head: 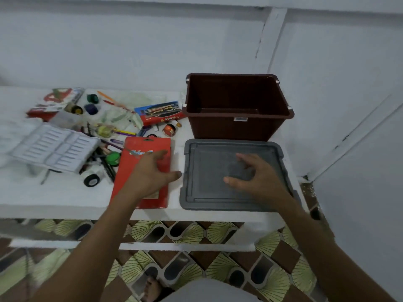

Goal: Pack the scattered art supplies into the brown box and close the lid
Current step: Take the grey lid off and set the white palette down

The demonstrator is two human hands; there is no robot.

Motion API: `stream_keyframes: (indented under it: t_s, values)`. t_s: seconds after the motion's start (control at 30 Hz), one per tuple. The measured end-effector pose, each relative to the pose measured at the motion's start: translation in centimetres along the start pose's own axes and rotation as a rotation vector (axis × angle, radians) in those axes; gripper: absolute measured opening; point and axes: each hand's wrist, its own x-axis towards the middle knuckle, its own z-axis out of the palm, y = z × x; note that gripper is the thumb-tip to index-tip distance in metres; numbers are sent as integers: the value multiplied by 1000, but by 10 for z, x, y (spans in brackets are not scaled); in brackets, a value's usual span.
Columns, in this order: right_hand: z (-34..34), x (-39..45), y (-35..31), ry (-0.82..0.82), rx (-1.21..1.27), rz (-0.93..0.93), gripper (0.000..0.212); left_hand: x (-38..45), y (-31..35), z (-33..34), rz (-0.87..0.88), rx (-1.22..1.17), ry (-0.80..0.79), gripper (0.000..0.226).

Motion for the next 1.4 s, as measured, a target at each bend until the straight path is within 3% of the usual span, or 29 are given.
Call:
stream_keyframes:
  t_s: [0.1,0.2,0.53,0.77,0.9,1.07,1.23,1.33,1.4]
  values:
    - [51,40,-45,-94,67,-136,45,-1,-30,-38,-58,-33,124,62]
    - [108,76,-100,-218,162,-162,31,-3,-69,-87,-118,-58,230,52]
    - [275,171,-254,-464,53,-422,39,2,-210,-258,-365,-18,565,41]
    - [369,245,-327,-515,-102,-492,48,21,-292,-324,-650,-59,517,40]
    - [418,300,-347,-549,-249,-460,51,32,-317,-330,-807,-261,410,35]
    - [456,336,-351,-631,-466,-411,66,44,-341,-321,-796,-482,481,34]
    - [475,343,-344,-641,-503,-381,74,46,-356,-319,-758,-638,599,19]
    - [468,343,-347,-560,-336,-350,71,43,-353,-323,-688,-734,675,13]
    - [451,342,-353,-501,-139,-314,58,39,-342,-332,-575,-762,754,22]
